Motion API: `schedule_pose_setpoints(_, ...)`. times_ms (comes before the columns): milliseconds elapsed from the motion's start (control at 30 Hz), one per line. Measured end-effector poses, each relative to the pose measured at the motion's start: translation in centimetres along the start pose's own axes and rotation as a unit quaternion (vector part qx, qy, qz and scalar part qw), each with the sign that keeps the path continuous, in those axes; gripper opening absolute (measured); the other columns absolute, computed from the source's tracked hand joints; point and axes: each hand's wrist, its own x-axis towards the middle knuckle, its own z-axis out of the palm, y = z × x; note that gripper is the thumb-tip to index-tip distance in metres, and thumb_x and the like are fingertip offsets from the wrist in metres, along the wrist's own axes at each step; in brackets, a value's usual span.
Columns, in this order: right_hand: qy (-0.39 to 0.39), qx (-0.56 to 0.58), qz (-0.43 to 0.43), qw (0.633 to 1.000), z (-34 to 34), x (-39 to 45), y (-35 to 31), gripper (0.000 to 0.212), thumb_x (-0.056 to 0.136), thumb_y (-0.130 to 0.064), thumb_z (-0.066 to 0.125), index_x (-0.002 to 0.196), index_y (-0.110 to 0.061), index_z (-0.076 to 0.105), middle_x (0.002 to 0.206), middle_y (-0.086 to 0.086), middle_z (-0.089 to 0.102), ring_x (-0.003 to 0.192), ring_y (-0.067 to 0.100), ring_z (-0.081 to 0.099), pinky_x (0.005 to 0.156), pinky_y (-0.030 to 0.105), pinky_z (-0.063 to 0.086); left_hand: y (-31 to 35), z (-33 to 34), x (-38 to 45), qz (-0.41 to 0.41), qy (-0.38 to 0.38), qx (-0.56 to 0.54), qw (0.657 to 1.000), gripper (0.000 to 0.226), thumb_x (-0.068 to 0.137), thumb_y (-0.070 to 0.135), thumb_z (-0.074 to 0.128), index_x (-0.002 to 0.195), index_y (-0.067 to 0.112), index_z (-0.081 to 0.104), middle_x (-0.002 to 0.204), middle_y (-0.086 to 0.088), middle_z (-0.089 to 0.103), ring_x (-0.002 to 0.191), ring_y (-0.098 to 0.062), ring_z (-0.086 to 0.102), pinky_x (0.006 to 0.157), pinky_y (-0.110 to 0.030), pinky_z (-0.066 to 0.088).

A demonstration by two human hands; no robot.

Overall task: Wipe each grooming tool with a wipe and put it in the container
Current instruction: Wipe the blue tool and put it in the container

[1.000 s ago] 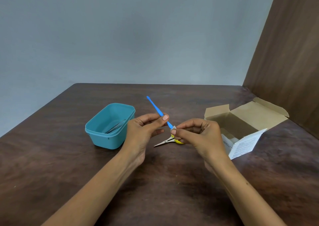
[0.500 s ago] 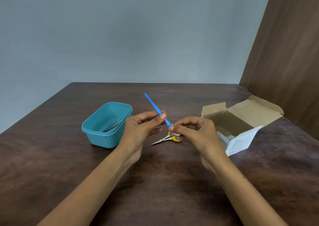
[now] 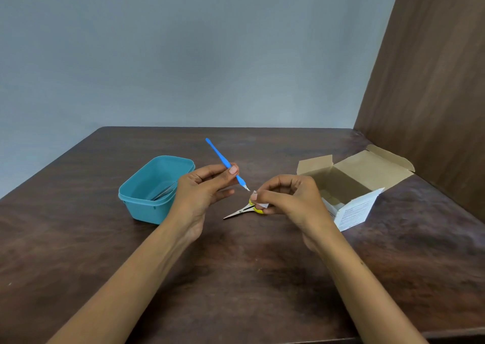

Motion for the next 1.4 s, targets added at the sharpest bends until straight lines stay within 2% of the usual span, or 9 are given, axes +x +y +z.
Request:
schedule_pose_setpoints(167,0.097,-0.049,-0.065,0.992,-0.4,0.6,0.4,0.011,0.068,-0.006,0.081,0.068,-0.010,0.071,0.069,0.006,0.073,0.065,0.014,0.069,0.068,0.034,0.058,0.1,0.1,-0.2,-0.024,-0.024,0.045,0.998,0.028,0.067,0.023,0.074,0.092,0.010,0.074,0.081,-0.001,0.075,0.072,-0.008,0.070,0.061,-0.020,0.056)
schedule_pose_setpoints(433,0.136,-0.093,-0.107,0.980,-0.2,0.7,0.8,0.014,0.069,-0.013,0.082,0.067,-0.019,0.070,0.071,-0.002,0.071,0.067,0.007,0.067,0.068,0.024,0.056,2.0,-0.2,-0.3,-0.012,-0.048,0.100,0.994,0.019,0.075,0.012,0.073,0.094,0.007,0.072,0.078,-0.001,0.074,0.065,-0.009,0.067,0.066,-0.021,0.058)
schedule_pose_setpoints(567,0.112,-0.112,-0.119,0.980,0.4,1.0,0.5,0.013,0.069,-0.012,0.082,0.068,-0.015,0.070,0.069,-0.005,0.070,0.063,0.000,0.064,0.065,0.018,0.053,4.7,-1.3,-0.2,-0.002,-0.040,0.143,0.989,0.022,0.073,0.010,0.076,0.093,0.003,0.070,0.079,-0.006,0.073,0.067,-0.013,0.069,0.069,-0.024,0.059)
schedule_pose_setpoints(700,0.061,-0.147,-0.155,0.975,2.0,1.2,-0.7,0.018,0.068,-0.014,0.082,0.064,-0.023,0.067,0.067,-0.009,0.070,0.063,0.003,0.066,0.063,0.018,0.053,7.6,-3.6,0.1,-0.001,-0.027,0.222,0.975,0.019,0.072,0.012,0.078,0.088,0.006,0.069,0.073,-0.003,0.074,0.063,-0.009,0.070,0.059,-0.019,0.057)
schedule_pose_setpoints(833,0.038,-0.147,-0.171,0.973,3.9,1.8,-1.0,0.020,0.069,-0.015,0.082,0.063,-0.026,0.067,0.068,-0.009,0.071,0.066,0.004,0.068,0.065,0.021,0.054,10.0,-6.1,0.8,-0.018,0.015,0.383,0.924,0.018,0.069,0.023,0.082,0.081,0.015,0.072,0.071,0.003,0.071,0.061,-0.009,0.060,0.049,-0.017,0.046)
schedule_pose_setpoints(1000,0.034,-0.155,-0.178,0.971,5.6,2.6,-0.4,0.016,0.070,-0.015,0.082,0.065,-0.022,0.068,0.067,-0.011,0.070,0.065,0.000,0.066,0.066,0.019,0.054,11.5,-8.6,1.9,-0.048,-0.007,0.524,0.851,0.020,0.064,0.025,0.085,0.079,0.015,0.077,0.040,0.013,0.055,0.056,-0.011,0.045,0.048,-0.022,0.031)
schedule_pose_setpoints(1133,0.033,-0.167,-0.170,0.971,5.9,2.8,0.8,0.013,0.070,-0.015,0.081,0.067,-0.019,0.069,0.069,-0.010,0.071,0.066,0.002,0.067,0.068,0.023,0.056,11.4,-9.0,2.9,-0.061,-0.036,0.609,0.790,0.022,0.065,0.026,0.084,0.083,0.015,0.078,0.046,0.014,0.055,0.053,-0.007,0.044,0.044,-0.018,0.030)
schedule_pose_setpoints(1300,0.039,-0.179,-0.166,0.969,5.2,3.2,1.2,0.012,0.071,-0.014,0.081,0.068,-0.017,0.070,0.069,-0.010,0.071,0.065,0.002,0.066,0.067,0.023,0.056,10.3,-9.5,4.7,-0.082,-0.053,0.667,0.738,0.024,0.063,0.028,0.085,0.083,0.016,0.079,0.083,0.005,0.071,0.078,-0.008,0.058,0.069,-0.025,0.046)
schedule_pose_setpoints(1400,0.045,-0.183,-0.168,0.968,4.9,3.2,1.3,0.013,0.071,-0.014,0.081,0.068,-0.018,0.069,0.069,-0.011,0.071,0.064,0.001,0.066,0.066,0.020,0.055,9.4,-9.5,5.5,-0.076,-0.036,0.690,0.719,0.022,0.061,0.031,0.086,0.079,0.020,0.079,0.084,0.006,0.073,0.091,-0.012,0.061,0.082,-0.034,0.051)
